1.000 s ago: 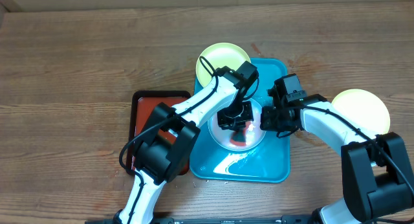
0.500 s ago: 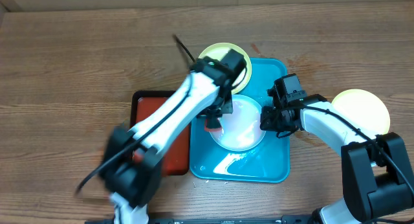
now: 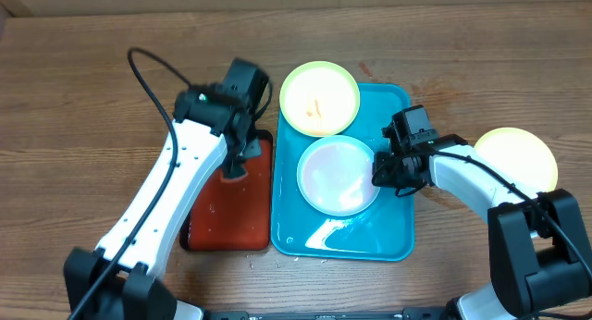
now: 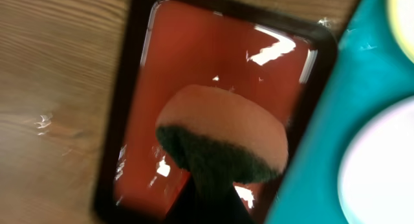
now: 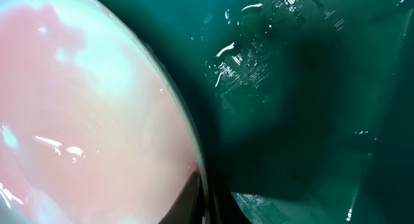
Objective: Clean dirty plates on tray and stack at the side
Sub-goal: 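Return the sponge to the red tray with the left gripper, then lift the white plate with the right gripper and tilt it over the red tray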
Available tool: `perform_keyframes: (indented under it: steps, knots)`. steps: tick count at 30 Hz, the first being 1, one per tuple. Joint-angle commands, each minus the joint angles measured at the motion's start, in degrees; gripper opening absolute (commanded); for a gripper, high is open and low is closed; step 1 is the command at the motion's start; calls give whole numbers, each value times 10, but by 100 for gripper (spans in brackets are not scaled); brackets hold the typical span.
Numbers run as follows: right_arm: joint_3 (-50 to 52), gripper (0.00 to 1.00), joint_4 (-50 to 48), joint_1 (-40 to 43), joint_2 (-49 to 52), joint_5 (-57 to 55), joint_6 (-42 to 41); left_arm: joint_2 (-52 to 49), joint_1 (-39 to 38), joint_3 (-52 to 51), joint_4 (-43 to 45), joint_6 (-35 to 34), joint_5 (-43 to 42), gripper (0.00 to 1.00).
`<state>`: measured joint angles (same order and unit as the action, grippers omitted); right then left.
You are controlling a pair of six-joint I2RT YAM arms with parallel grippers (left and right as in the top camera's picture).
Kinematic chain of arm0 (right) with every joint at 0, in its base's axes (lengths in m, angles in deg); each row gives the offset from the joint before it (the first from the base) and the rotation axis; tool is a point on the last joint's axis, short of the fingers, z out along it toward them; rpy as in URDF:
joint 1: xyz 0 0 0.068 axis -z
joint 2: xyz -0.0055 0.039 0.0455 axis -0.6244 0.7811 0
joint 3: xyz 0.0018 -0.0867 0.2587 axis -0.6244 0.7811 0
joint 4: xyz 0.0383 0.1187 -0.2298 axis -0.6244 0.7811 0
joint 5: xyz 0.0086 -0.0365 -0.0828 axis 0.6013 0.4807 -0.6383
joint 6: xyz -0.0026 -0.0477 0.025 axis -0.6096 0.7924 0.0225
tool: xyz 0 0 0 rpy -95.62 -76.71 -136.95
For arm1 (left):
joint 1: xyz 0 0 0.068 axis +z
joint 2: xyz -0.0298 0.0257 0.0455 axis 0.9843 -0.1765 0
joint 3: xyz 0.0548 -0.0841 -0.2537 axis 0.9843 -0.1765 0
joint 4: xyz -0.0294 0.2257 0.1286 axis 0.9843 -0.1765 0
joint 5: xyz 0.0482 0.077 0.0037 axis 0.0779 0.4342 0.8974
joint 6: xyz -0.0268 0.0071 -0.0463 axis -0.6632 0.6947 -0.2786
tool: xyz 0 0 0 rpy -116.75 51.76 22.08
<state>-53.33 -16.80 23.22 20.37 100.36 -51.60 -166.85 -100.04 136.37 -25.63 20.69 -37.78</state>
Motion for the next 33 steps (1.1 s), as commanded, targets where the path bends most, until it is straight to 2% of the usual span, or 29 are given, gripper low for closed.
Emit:
perform_keyframes:
  steps: [1, 4, 6, 11, 15, 18, 22, 26, 33]
  knots:
    - [14, 4, 0, -7, 25, -30, 11, -20, 26, -123, 85, 34, -44, 4]
    - [14, 4, 2, -7, 25, -30, 11, -31, 45, -194, 163, 34, -83, 4]
    - [14, 4, 2, -7, 25, -30, 11, -31, 60, -213, 182, 34, -108, 5]
    - [3, 4, 17, -6, 21, -30, 13, -13, 106, -187, 143, 57, -147, 29]
    - [-43, 4, 82, -10, -10, -45, 12, 21, 128, -151, 99, 77, -162, 44]
    - [-92, 4, 139, -29, -46, -102, 12, 61, 137, -120, 70, 86, -165, 61]
    - [-184, 4, 196, -94, -87, -177, 12, 134, 151, -47, 19, 92, -166, 78]
    - [-237, 4, 193, -169, -92, -241, 12, 188, 165, 18, -16, 92, -168, 98]
    - [-243, 4, 107, -320, -91, -381, 14, 259, 166, 111, -56, 101, -170, 100]
